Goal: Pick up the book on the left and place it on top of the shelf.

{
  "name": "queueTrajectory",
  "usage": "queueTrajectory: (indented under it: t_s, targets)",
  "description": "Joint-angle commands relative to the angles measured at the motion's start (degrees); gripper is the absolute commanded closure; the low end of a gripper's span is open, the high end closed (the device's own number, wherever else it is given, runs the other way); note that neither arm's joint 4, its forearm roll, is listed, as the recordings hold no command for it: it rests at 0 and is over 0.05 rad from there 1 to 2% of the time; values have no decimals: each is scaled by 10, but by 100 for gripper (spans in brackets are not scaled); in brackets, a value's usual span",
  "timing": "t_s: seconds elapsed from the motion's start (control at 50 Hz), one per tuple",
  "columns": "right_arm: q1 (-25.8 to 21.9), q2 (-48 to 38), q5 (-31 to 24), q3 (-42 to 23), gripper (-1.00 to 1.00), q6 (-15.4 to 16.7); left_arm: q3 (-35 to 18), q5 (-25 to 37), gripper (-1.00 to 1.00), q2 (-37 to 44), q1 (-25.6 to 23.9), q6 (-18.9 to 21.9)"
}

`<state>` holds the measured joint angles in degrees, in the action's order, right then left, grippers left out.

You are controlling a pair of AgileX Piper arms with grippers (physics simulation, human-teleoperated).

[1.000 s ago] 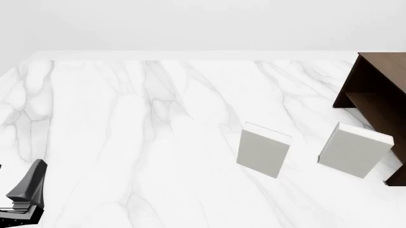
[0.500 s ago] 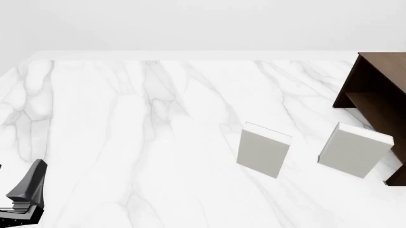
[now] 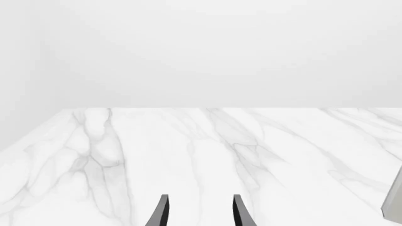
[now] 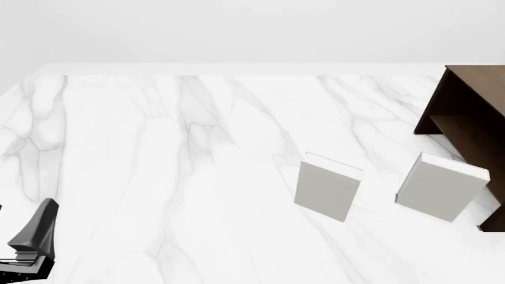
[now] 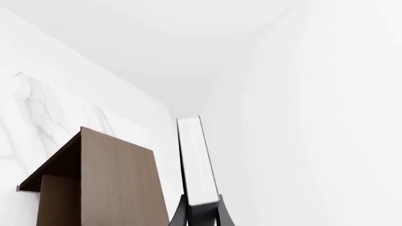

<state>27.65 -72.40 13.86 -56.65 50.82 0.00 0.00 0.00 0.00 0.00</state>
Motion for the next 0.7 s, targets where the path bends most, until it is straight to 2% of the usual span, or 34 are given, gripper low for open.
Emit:
queueTrajectory:
  t_s: [0.02, 0.7]
  targets:
    - [5, -20, 15, -21, 100, -14, 0, 0, -100, 0, 0, 0]
    - [20, -88, 48, -32, 100, -3, 0, 0, -100, 0, 0, 0]
